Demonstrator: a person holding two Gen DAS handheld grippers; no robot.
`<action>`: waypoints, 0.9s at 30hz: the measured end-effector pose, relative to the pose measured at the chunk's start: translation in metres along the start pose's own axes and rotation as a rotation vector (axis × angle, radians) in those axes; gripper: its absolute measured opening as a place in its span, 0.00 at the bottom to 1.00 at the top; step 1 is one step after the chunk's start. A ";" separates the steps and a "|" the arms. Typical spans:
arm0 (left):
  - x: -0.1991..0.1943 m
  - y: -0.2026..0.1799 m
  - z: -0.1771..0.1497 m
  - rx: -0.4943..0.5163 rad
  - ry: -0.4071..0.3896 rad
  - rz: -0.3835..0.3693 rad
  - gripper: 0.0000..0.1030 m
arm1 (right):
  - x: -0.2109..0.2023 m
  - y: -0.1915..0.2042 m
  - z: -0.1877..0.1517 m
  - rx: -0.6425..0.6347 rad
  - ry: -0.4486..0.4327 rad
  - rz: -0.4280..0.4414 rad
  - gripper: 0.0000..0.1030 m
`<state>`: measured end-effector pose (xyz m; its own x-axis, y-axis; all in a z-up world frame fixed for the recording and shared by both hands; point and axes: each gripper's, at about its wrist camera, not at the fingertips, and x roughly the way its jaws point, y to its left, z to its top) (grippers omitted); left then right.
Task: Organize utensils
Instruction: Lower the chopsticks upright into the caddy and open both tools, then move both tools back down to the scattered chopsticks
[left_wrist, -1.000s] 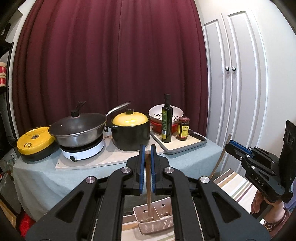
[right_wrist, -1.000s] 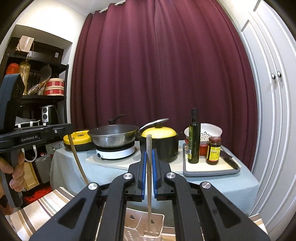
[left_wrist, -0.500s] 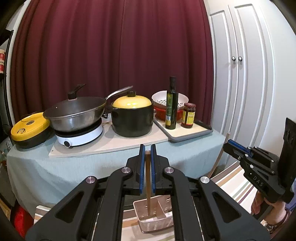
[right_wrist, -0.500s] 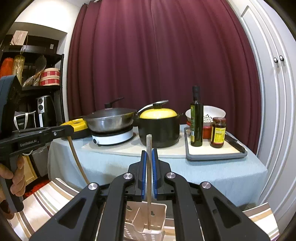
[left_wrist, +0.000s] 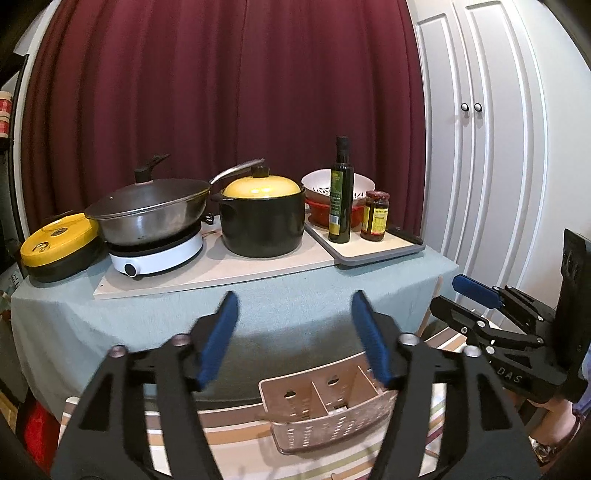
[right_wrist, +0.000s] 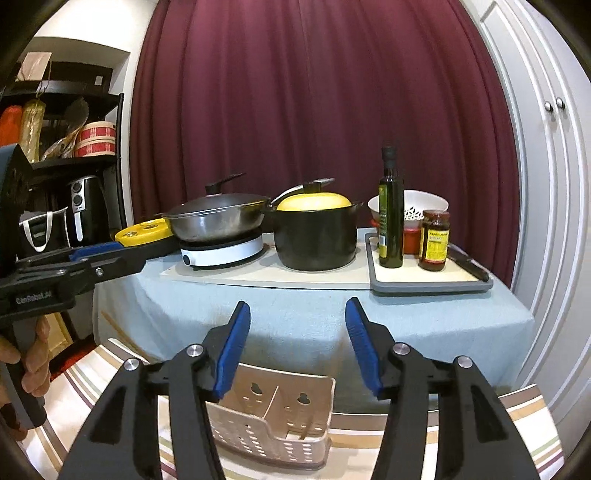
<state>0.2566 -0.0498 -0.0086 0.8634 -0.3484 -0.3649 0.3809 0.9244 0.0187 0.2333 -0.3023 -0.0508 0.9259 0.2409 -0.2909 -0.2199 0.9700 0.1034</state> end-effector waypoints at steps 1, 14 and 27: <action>-0.004 0.000 0.000 -0.001 -0.005 0.005 0.68 | -0.003 0.000 0.000 -0.002 -0.004 -0.002 0.55; -0.076 -0.018 -0.049 -0.017 -0.008 0.057 0.80 | -0.071 -0.008 -0.035 0.035 0.015 -0.039 0.58; -0.123 -0.022 -0.163 -0.097 0.104 0.135 0.80 | -0.136 -0.027 -0.141 0.089 0.155 -0.157 0.58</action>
<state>0.0882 -0.0018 -0.1157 0.8636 -0.2073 -0.4595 0.2265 0.9739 -0.0138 0.0698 -0.3565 -0.1482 0.8871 0.0963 -0.4514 -0.0430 0.9910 0.1270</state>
